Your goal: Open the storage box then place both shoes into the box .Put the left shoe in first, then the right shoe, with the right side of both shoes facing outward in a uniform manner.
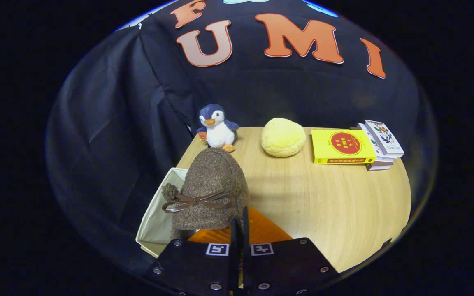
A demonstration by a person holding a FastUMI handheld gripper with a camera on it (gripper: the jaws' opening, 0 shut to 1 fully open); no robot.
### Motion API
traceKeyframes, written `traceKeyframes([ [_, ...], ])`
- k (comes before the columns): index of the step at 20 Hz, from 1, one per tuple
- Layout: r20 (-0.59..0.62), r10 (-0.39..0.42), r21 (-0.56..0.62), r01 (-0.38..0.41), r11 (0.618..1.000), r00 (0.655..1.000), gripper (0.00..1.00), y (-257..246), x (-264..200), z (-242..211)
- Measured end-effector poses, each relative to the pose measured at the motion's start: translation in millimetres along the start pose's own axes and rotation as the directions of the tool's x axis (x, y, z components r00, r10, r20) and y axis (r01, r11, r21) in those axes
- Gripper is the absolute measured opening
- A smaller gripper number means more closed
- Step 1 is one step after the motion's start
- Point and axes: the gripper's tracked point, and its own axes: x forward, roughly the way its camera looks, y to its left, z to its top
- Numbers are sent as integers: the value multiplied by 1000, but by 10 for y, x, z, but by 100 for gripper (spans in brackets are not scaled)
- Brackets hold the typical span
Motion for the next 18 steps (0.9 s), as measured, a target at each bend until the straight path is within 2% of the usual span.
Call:
traceKeyframes([
  [6, -119, -4, 49, 10, 999, 993, 5, 403, 344, -265],
  [10, -201, -29, 27, 36, 999, 979, 7, 489, 491, -497],
  [13, -218, -50, 4, 52, 999, 975, 10, 491, 537, -553],
  [15, -232, -56, 2, 58, 998, 971, 16, 483, 538, -601],
  [17, -259, -17, 8, 19, 1000, 966, 28, 553, 523, -640],
  [18, -254, 9, 18, -4, 1000, 967, 38, 592, 502, -606],
])
